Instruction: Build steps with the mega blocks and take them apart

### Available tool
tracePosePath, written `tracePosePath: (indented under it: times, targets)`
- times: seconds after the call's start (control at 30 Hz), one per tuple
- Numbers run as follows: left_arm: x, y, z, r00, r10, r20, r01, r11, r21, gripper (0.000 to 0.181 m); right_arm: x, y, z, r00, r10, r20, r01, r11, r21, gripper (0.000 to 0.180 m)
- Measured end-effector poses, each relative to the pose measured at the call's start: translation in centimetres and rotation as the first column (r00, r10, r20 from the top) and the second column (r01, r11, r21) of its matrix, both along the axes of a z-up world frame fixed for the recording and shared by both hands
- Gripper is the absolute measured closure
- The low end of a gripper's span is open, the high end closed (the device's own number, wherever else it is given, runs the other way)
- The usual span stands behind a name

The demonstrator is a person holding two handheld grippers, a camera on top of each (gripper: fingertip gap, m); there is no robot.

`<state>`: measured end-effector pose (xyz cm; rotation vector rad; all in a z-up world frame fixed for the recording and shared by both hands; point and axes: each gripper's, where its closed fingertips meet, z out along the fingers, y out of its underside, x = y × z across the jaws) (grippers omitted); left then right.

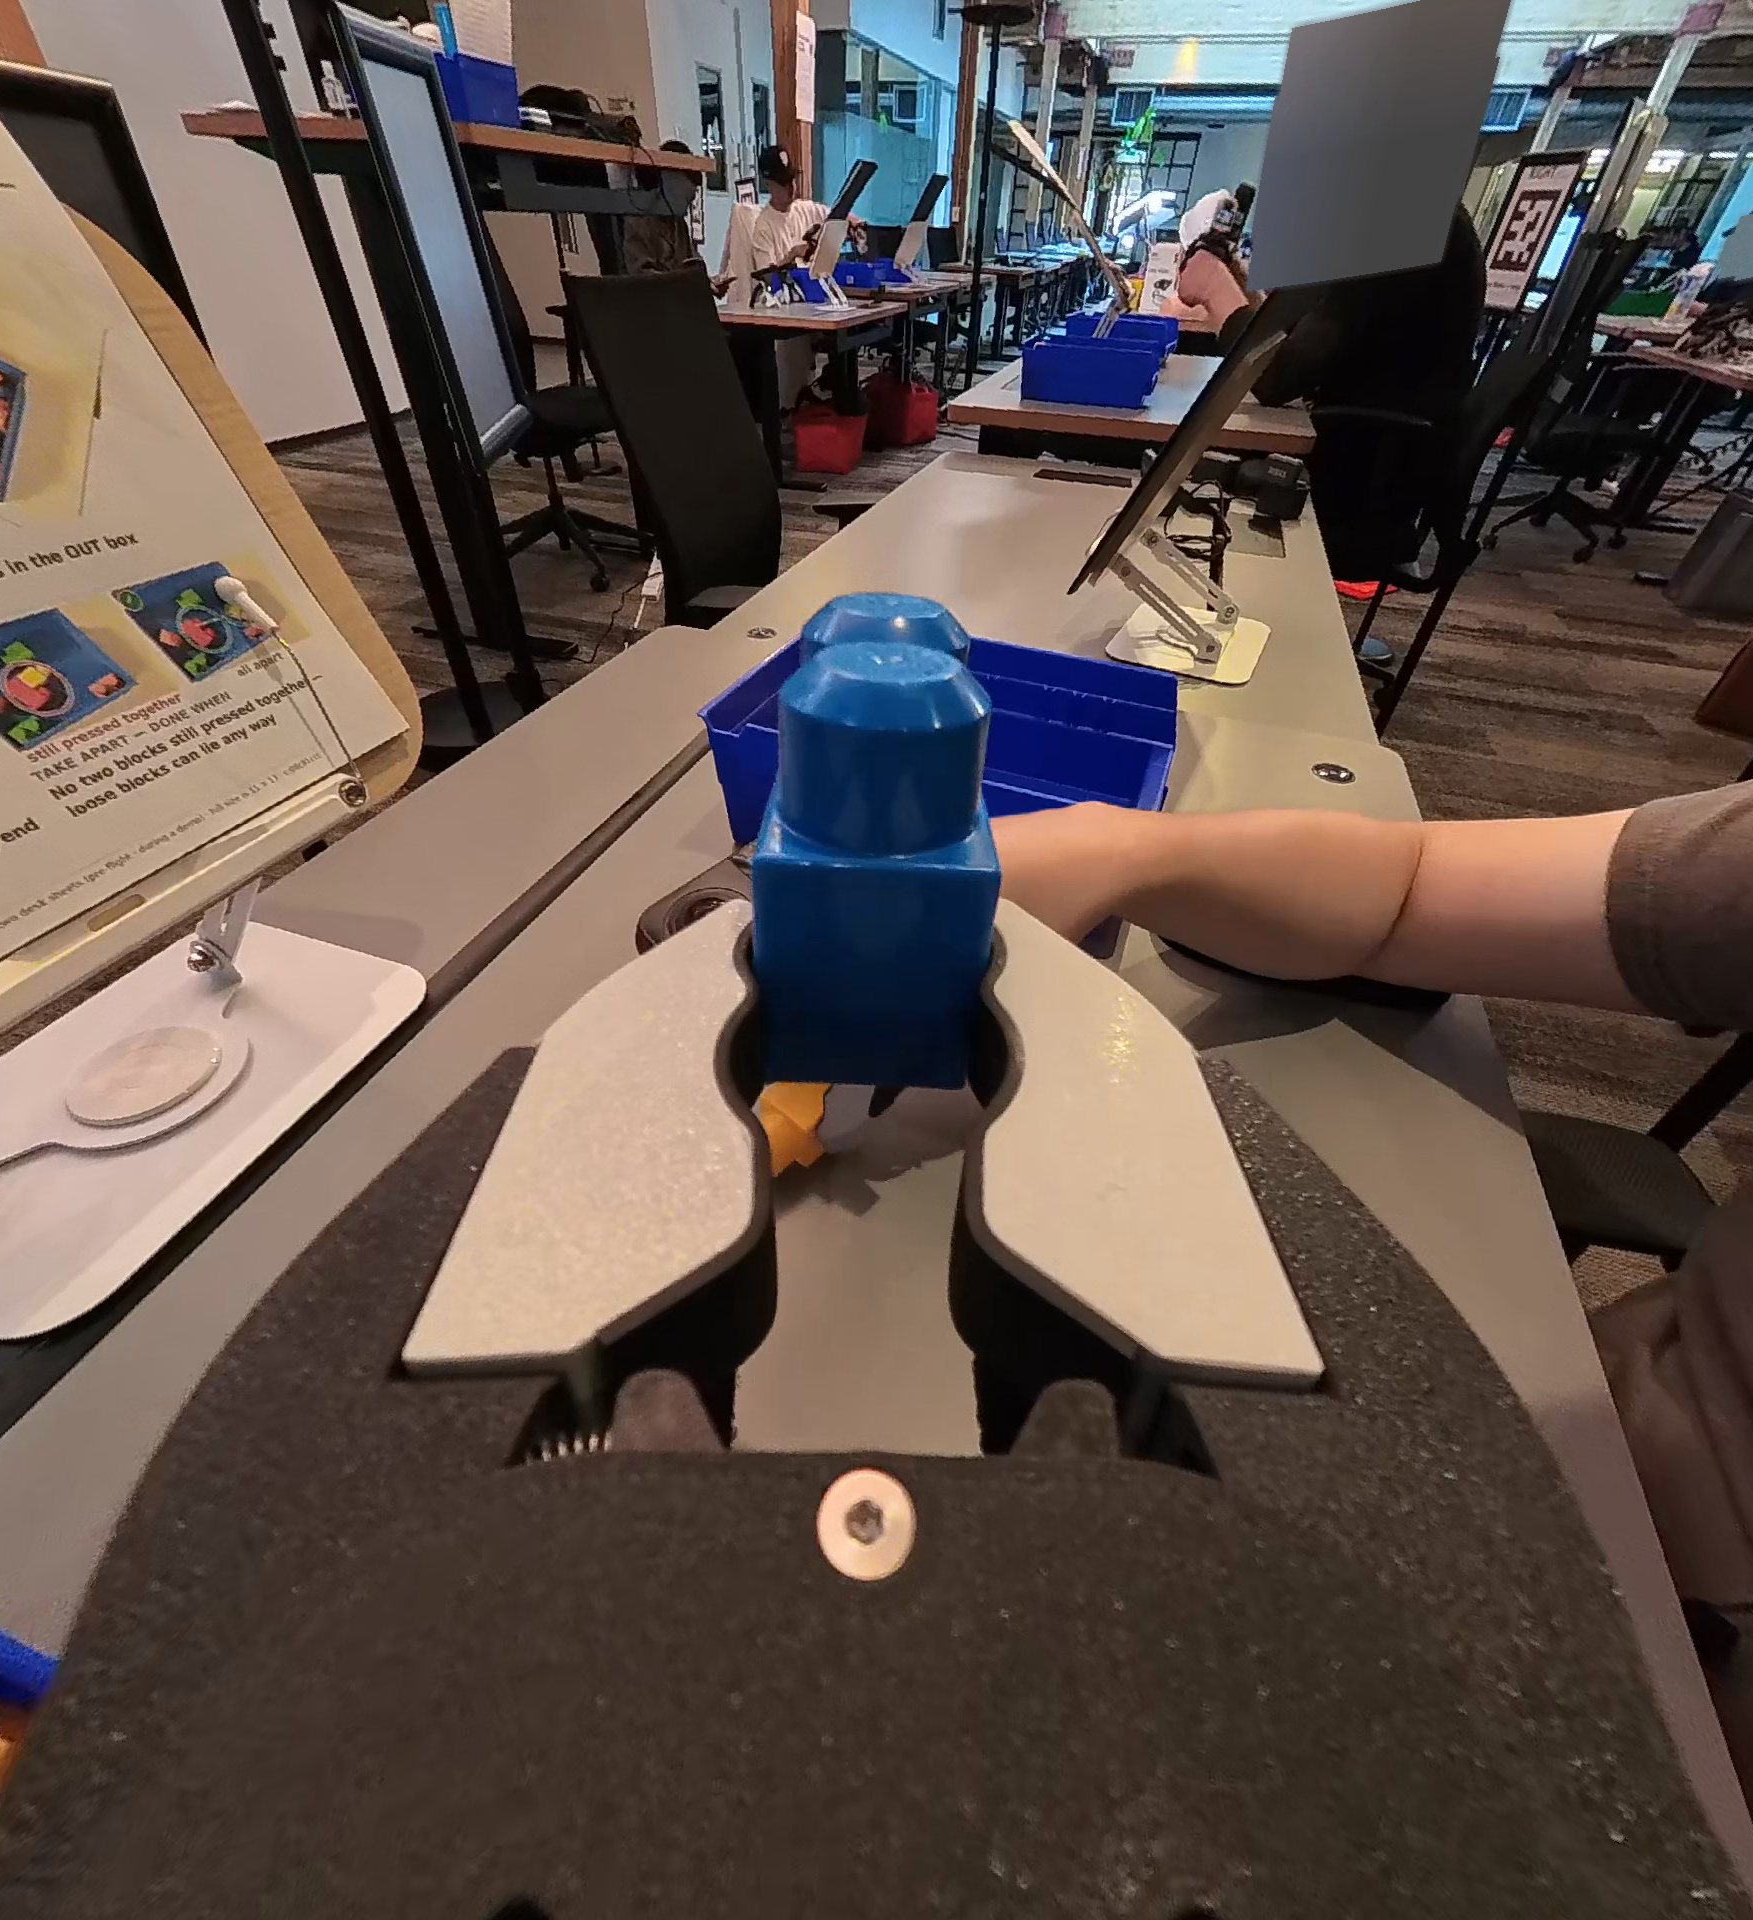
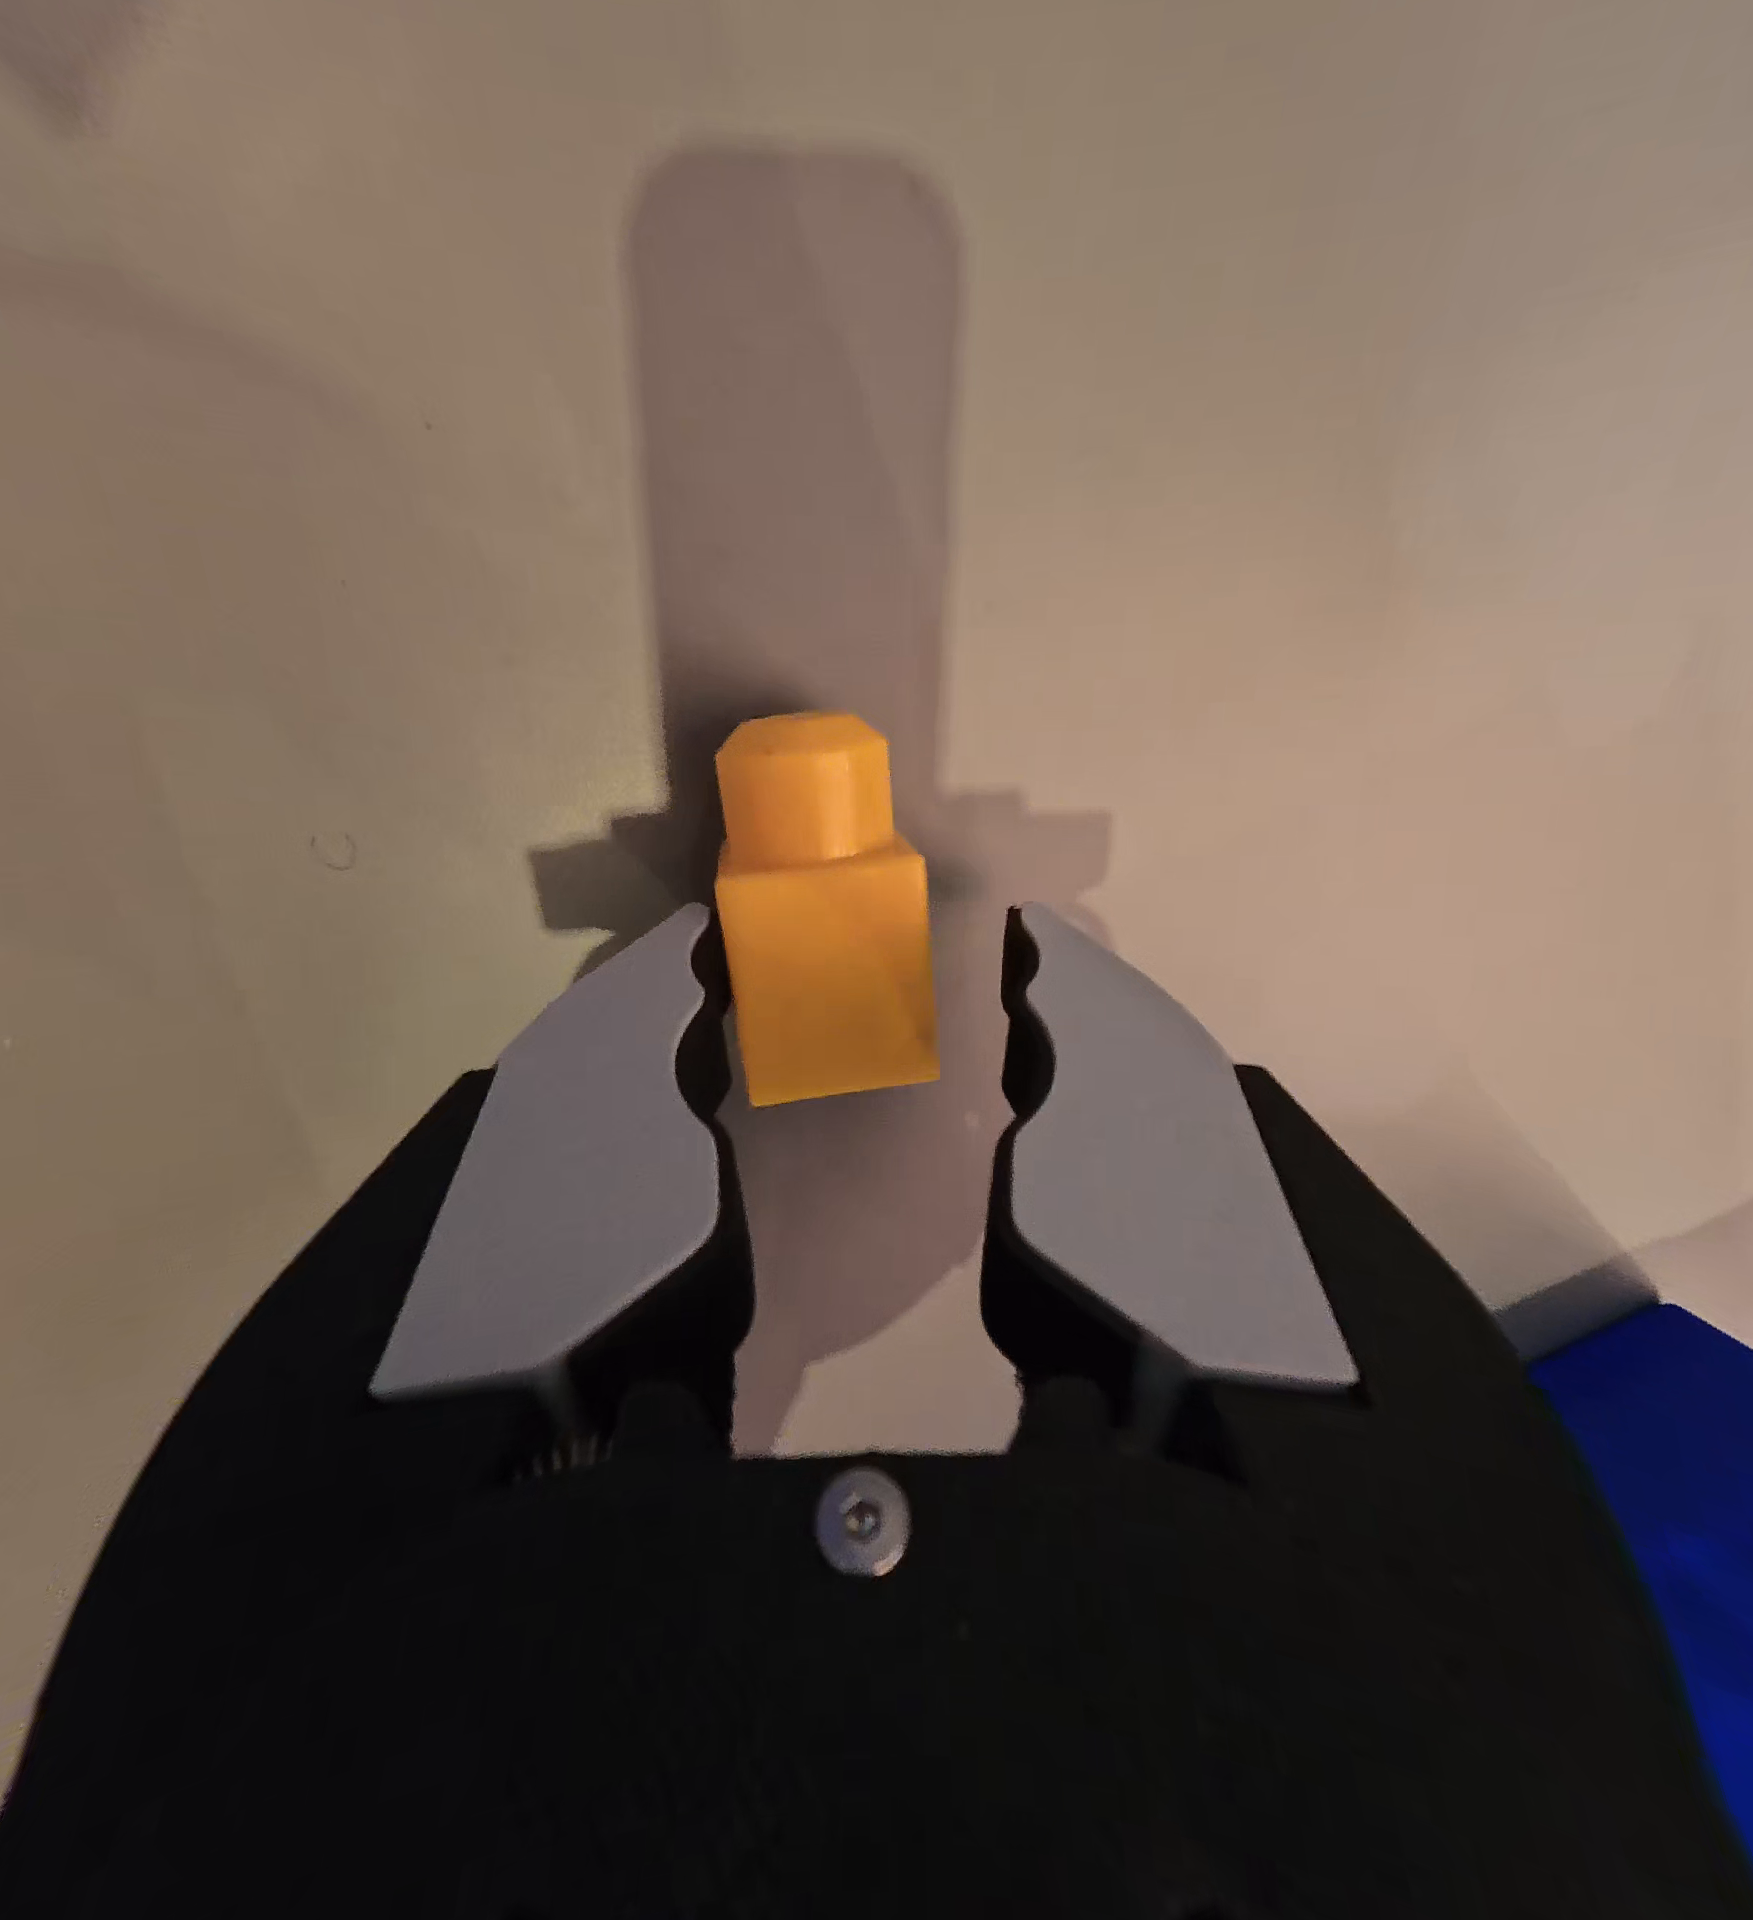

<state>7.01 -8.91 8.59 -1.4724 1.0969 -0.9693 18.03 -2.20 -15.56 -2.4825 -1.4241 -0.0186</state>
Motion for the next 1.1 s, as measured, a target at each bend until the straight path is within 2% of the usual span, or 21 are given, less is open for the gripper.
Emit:
tracePosePath:
  times: [0.07, 0.23, 0.3, 0.33, 0.4, 0.5, 0.57, 0.63, 0.73, 0.8, 0.9, 1.1]
  targets:
    - [0.1, 0.0, -0.2, 1.000, -0.002, -0.006, 0.002, 1.000, -0.004, 0.145, -0.1, 0.1, 0.1, 1.000, 0.024, 0.007, -0.024, 1.000, 0.006, 0.141]
    - [0.1, 0.2, -0.3, 1.000, 0.006, -0.011, -0.006, 1.000, -0.002, 0.145, 0.1, -0.3, 1.0, 0.998, 0.049, -0.038, -0.050, 0.998, -0.027, 0.142]
    - [0.0, 0.4, -0.3, 1.000, 0.012, -0.002, -0.012, 1.000, -0.003, 0.145, -0.1, 0.4, 3.3, 0.987, 0.040, -0.158, -0.039, 0.999, 0.011, 0.143]
    - [-0.1, 0.5, -0.3, 1.000, 0.014, 0.002, -0.014, 1.000, -0.007, 0.145, -0.6, 0.8, 5.2, 0.964, 0.034, -0.265, -0.026, 0.999, 0.036, 0.143]
    - [0.0, 0.8, -0.6, 1.000, 0.018, 0.007, -0.018, 1.000, -0.017, 0.145, -1.4, 1.5, 10.5, 0.848, 0.042, -0.528, 0.015, 0.994, 0.104, 0.143]
    - [0.6, 1.1, -1.3, 1.000, 0.013, 0.013, -0.013, 0.999, -0.037, 0.145, -0.9, 1.3, 19.0, 0.577, 0.168, -0.799, 0.055, 0.969, 0.242, 0.143]
    - [1.4, 0.8, -1.9, 0.999, -0.035, 0.023, 0.036, 0.998, -0.048, 0.145, 0.0, 0.2, 23.1, 0.411, 0.265, -0.872, 0.058, 0.947, 0.315, 0.143]
    - [2.3, 1.0, -2.6, 0.999, -0.037, 0.031, 0.039, 0.998, -0.058, 0.145, 0.6, -1.4, 25.5, 0.270, 0.326, -0.906, 0.016, 0.939, 0.343, 0.143]
    - [3.9, 0.8, -3.9, 0.996, -0.071, 0.056, 0.078, 0.990, -0.121, 0.145, 0.6, -3.6, 28.2, 0.036, 0.334, -0.942, -0.037, 0.942, 0.333, 0.143]
    - [5.0, 0.6, -4.5, 0.993, -0.088, 0.079, 0.099, 0.982, -0.158, 0.145, 0.1, -4.8, 29.2, -0.064, 0.329, -0.942, -0.069, 0.940, 0.333, 0.143]
    - [6.1, 0.2, -5.0, 0.988, -0.110, 0.105, 0.129, 0.974, -0.189, 0.145, -1.3, -5.5, 29.1, -0.095, 0.323, -0.942, -0.063, 0.942, 0.330, 0.143]
    - [7.0, -0.8, -4.6, 0.980, -0.144, 0.134, 0.169, 0.965, -0.199, 0.145, -4.0, -5.9, 26.9, -0.047, 0.297, -0.954, -0.090, 0.950, 0.300, 0.143]
